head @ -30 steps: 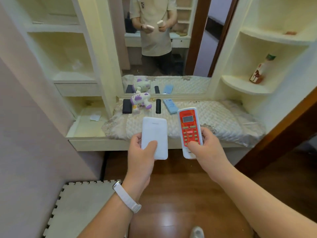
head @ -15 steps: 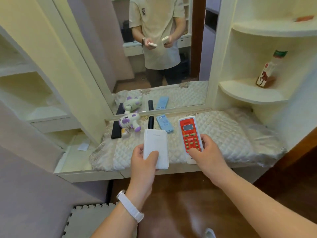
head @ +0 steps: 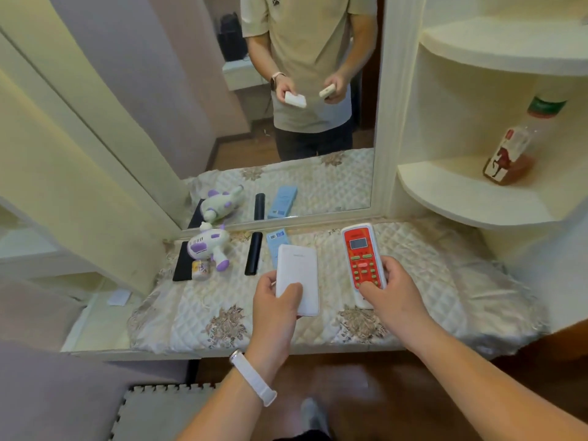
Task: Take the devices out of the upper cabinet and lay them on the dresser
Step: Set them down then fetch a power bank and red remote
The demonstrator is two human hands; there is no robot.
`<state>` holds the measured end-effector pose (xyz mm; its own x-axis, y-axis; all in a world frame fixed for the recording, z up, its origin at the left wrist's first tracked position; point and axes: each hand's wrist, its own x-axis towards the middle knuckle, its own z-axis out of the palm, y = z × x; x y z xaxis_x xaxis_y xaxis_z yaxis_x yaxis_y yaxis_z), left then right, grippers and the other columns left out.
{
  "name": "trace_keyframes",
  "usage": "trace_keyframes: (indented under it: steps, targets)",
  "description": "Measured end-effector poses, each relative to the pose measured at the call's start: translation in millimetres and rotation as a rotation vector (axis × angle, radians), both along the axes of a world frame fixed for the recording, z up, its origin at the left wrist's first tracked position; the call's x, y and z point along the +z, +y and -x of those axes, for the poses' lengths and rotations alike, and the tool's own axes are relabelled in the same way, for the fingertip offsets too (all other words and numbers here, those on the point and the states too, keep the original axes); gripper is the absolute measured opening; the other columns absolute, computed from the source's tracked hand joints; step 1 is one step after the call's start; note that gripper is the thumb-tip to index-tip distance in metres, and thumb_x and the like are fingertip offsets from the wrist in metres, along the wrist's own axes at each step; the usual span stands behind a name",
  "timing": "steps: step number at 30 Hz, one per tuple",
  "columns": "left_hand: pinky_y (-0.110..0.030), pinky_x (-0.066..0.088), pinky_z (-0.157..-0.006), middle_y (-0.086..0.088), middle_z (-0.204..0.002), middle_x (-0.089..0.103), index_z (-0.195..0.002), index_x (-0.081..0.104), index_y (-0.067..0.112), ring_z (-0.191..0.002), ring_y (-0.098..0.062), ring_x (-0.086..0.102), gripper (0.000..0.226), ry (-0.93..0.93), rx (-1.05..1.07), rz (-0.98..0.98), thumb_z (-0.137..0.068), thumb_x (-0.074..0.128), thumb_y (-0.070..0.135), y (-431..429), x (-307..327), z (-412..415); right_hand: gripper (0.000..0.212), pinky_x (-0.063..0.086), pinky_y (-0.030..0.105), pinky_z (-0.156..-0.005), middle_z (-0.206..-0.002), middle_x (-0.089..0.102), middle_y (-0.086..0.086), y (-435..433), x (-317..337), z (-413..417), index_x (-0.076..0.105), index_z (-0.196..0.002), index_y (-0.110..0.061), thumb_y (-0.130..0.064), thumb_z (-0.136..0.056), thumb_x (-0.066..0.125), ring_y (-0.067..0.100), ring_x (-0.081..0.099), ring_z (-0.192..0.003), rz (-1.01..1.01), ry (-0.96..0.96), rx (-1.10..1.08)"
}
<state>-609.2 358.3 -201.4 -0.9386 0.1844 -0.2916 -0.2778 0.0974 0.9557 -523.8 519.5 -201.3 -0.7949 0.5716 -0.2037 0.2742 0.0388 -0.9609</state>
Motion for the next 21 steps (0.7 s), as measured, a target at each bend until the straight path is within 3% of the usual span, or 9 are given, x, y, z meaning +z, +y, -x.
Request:
trace_keyframes:
  steps: [4, 7, 12, 17, 21]
  targets:
    - [-0.036, 0.055, -0.064, -0.01, -0.109, 0.064, -0.106, 0.054, 0.017, -0.095, -0.027, 0.065, 0.024, -0.046, 0.0, 0.041, -0.086, 0.059, 0.005, 18.2, -28.2, 32.6, 0.026, 0.055, 0.033, -0.07, -0.093, 0.069, 0.0, 16.7, -23.3, 28.3, 0.056, -0.091, -0.032, -0.009, -0.086, 0.065, 0.024, 0.067, -0.087, 0.005, -0.061, -0.028]
    - [-0.04, 0.056, -0.07, -0.009, -0.109, 0.063, -0.106, 0.054, 0.016, -0.095, -0.026, 0.064, 0.024, -0.088, -0.013, 0.03, -0.086, 0.059, 0.004, 30.6, -48.9, 64.5, 0.026, 0.058, 0.041, -0.074, -0.094, 0.068, 0.0, 26.9, -39.1, 53.7, 0.055, -0.092, -0.033, -0.011, -0.086, 0.066, 0.022, 0.068, -0.086, 0.006, -0.117, -0.022]
    - [-0.046, 0.057, -0.082, -0.005, -0.11, 0.062, -0.102, 0.052, 0.02, -0.098, -0.024, 0.062, 0.022, -0.171, -0.042, 0.045, -0.086, 0.059, 0.006, 51.8, -80.9, 124.2, 0.026, 0.057, 0.026, -0.066, -0.1, 0.067, -0.003, 44.5, -64.8, 104.2, 0.056, -0.104, -0.03, -0.012, -0.088, 0.068, 0.012, 0.067, -0.086, 0.037, -0.198, -0.027]
    - [-0.039, 0.057, -0.079, 0.0, -0.105, 0.063, -0.112, 0.051, 0.017, -0.093, -0.018, 0.063, 0.027, -0.25, -0.101, 0.088, -0.088, 0.059, 0.008, 70.8, -113.2, 177.4, 0.027, 0.058, 0.041, -0.083, -0.099, 0.07, -0.002, 58.0, -97.0, 154.7, 0.057, -0.1, -0.03, -0.011, -0.086, 0.07, 0.015, 0.069, -0.089, 0.082, -0.326, -0.043]
    - [-0.035, 0.055, -0.079, 0.004, -0.103, 0.062, -0.114, 0.048, 0.019, -0.093, -0.014, 0.062, 0.03, -0.307, -0.159, 0.113, -0.088, 0.059, 0.008, 82.4, -137.7, 206.7, 0.025, 0.059, 0.035, -0.072, -0.101, 0.07, 0.001, 62.5, -121.8, 188.5, 0.057, -0.105, -0.022, -0.01, -0.086, 0.069, 0.016, 0.069, -0.088, 0.125, -0.401, -0.06]
